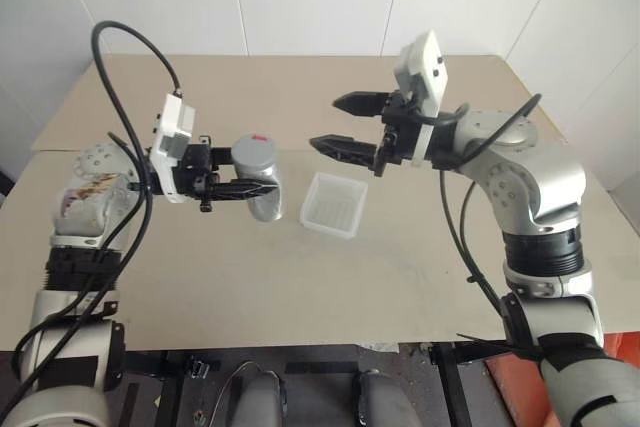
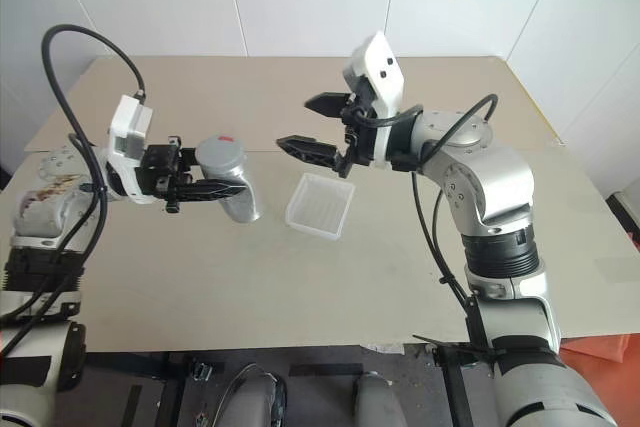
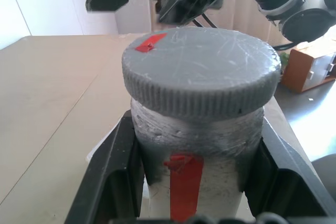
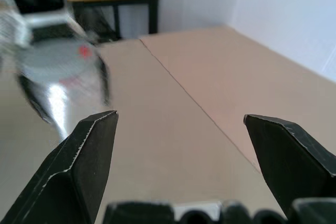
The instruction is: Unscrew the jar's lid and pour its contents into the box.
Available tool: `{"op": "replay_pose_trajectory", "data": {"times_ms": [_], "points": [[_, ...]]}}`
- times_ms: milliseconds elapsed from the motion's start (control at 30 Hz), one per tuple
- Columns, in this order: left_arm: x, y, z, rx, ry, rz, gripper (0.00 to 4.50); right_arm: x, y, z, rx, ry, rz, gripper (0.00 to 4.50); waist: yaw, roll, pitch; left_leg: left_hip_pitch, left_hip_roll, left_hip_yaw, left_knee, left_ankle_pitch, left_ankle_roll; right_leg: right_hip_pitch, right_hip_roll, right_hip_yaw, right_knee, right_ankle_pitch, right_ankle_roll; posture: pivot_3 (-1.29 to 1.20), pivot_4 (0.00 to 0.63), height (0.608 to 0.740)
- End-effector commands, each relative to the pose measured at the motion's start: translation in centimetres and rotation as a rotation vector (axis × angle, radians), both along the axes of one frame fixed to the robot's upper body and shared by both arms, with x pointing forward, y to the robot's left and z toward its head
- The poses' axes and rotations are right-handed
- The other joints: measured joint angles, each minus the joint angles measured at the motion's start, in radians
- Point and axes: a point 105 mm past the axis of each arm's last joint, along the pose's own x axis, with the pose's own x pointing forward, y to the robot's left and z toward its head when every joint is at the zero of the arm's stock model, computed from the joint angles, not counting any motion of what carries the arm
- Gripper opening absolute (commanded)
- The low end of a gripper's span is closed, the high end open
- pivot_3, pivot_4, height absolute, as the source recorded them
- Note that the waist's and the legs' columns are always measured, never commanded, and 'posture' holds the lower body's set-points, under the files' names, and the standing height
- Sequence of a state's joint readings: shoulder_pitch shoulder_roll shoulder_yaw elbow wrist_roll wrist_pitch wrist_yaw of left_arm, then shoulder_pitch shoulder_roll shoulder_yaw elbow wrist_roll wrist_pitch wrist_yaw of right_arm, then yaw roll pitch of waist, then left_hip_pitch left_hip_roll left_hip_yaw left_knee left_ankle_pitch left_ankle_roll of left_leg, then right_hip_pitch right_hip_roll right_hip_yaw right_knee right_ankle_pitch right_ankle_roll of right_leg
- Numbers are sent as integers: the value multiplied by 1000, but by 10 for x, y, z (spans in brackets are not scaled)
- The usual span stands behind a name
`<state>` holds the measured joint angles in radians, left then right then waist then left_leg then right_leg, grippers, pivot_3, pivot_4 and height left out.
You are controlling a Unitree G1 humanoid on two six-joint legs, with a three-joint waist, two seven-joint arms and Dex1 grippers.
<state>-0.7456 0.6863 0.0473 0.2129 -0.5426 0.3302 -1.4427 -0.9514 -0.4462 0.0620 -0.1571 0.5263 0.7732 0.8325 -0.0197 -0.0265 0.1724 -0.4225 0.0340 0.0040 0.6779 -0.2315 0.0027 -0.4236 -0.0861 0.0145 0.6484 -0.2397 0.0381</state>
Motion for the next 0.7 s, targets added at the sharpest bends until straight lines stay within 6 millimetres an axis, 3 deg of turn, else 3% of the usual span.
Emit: {"op": "replay_pose_trajectory", "data": {"times_ms": [33, 200, 367, 533, 700], "points": [[4, -10, 11, -5, -61, -21, 2248, -24, 22, 21, 26, -80, 101, 4478, 2, 0, 0, 0, 0, 0, 0, 0, 0, 0, 0, 0, 0, 0, 0, 0, 150, 740], [9, -20, 13, -22, -67, -46, 2248, -26, 48, 20, -6, -108, 133, 4478, 2, 0, 0, 0, 0, 0, 0, 0, 0, 0, 0, 0, 1, 0, 0, 0, 150, 740], [8, -22, 13, -24, -69, -60, 2248, -15, 63, 13, -35, -105, 109, 4478, 1, 0, 0, 0, 0, 0, 0, 0, 0, 0, 0, 0, 1, 0, 0, 0, 150, 740], [6, -20, 13, -21, -73, -64, 2248, -1, 68, 7, -55, -96, 67, 4478, 1, 0, 0, 0, 0, 0, 0, 0, 0, 0, 0, 0, 1, 0, 0, 0, 150, 740], [4, -16, 13, -9, -75, -57, 2248, 4, 61, 6, -47, -87, 52, 4478, 1, 0, 0, 0, 0, 0, 0, 0, 0, 0, 0, 0, 1, 0, 0, 0, 150, 740]]}}
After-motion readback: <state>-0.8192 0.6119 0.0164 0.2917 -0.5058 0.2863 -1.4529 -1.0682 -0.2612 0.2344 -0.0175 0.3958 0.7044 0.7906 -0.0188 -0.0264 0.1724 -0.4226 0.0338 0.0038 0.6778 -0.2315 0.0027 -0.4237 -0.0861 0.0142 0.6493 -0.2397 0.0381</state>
